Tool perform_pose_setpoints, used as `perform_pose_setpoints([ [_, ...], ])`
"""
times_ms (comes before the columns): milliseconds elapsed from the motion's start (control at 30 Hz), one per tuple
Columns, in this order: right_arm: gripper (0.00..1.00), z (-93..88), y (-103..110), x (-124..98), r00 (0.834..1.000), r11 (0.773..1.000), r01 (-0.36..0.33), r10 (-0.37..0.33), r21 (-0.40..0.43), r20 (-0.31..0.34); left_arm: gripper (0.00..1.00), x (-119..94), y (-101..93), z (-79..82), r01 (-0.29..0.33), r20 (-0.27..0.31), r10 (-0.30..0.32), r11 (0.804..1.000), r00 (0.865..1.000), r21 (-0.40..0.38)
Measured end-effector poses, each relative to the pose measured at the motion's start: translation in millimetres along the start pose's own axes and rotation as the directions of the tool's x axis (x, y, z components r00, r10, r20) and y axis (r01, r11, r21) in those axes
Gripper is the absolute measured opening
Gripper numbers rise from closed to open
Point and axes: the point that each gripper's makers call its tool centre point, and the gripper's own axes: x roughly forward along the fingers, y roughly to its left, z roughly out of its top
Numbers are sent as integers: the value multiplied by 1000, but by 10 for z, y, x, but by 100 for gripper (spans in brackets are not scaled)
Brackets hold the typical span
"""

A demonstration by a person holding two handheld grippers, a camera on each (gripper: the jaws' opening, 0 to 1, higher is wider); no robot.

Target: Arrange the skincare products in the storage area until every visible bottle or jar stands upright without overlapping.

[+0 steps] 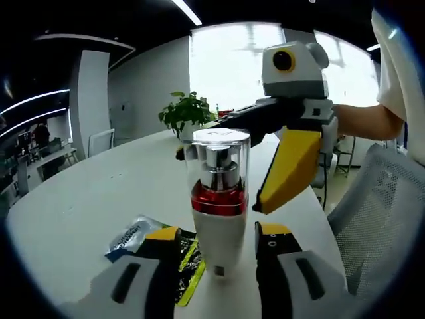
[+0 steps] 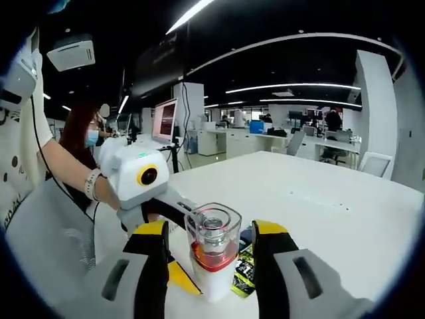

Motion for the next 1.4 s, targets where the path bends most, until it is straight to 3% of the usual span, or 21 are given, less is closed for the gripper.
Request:
perform_pose_setpoints([
  [600,81,-74,166,-119,990,999,7,-13,-43,-138,62,-543,-112,-23,-41,-72,38,999,997,-31],
  [733,88,-83,222,-161,986,999,-2,-5,-41,-166,68,-689,-173,-58,-53,-80,50,998,996,-36],
  [967,99,-112,351,-183,976,997,-1,-14,-71,-216,77,-940,-118,-159,-99,-107,90,992,990,-76],
  [1100,99,-123,376,-196,973,998,-3,-13,-67,-231,81,-1124,-124,-125,-136,-110,126,987,986,-89],
  [1400,99,-151,487,-209,963,997,-1,-19,-73,-267,89,-1494,-19,-247,-204,-128,186,968,974,-144],
])
